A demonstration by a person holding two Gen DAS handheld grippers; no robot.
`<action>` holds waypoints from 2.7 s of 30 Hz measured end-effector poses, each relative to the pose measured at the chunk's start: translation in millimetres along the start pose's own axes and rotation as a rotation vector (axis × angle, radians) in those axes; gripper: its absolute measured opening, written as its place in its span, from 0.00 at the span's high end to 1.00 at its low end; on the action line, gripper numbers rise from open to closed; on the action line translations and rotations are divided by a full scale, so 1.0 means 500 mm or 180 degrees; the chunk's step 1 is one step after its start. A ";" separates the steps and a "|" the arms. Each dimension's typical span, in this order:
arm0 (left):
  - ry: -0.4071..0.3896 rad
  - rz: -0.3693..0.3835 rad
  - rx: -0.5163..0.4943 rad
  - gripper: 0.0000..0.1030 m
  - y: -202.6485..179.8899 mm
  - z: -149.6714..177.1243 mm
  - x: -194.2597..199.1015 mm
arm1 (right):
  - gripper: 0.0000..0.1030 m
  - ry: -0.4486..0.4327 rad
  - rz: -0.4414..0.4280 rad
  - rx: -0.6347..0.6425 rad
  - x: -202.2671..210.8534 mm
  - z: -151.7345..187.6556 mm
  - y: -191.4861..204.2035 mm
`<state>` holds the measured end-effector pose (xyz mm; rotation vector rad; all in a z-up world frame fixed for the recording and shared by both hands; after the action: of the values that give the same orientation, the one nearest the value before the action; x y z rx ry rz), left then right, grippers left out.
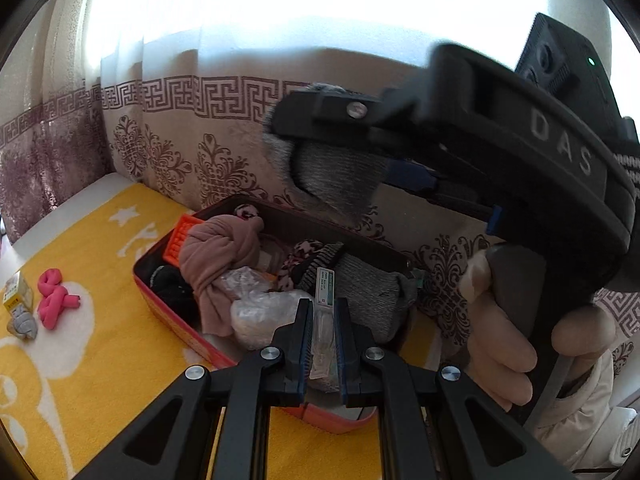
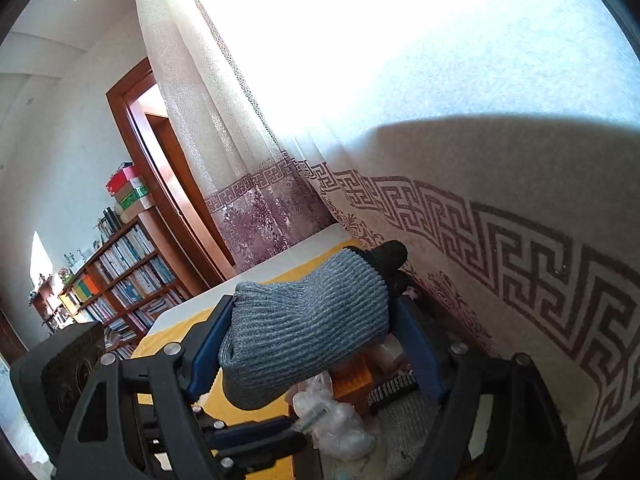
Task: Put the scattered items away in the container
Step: 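Lower the vial into the red box and open the left tool while right tool releases the sleeve, then withdraw both open tools from the red box back toward the pile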
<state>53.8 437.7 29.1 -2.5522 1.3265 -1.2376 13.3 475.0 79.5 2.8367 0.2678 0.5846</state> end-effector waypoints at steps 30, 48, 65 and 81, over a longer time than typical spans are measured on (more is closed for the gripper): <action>-0.0270 0.0019 0.0364 0.25 0.074 -0.029 0.039 | 0.08 0.0061 0.0039 -0.0008 -0.010 0.005 -0.019; -0.0480 -0.0496 0.0784 0.25 0.241 0.003 0.112 | 0.08 0.0395 0.0540 0.0580 -0.069 0.047 0.079; -0.0557 -0.0920 0.1278 0.25 0.439 0.071 0.192 | 0.08 0.0702 0.0521 0.0938 -0.178 0.095 0.216; -0.0634 -0.1218 0.1783 0.25 0.599 0.133 0.268 | 0.08 0.1038 0.0233 0.0852 -0.292 0.151 0.283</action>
<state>-64.7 131.1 -33.8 -2.4688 0.3806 -1.1447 -69.4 292.7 -4.6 3.0025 0.3202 1.1067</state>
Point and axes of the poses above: each gripper's, at about its wrist camera, not at the fingertips, and x roughly against the way its jaws point, y to its left, z to its underside, the point moved 10 cm from there along -x, roughly the way its jaws point, and after that the axes turned 12 degrees about x, right-handed, at the moved point
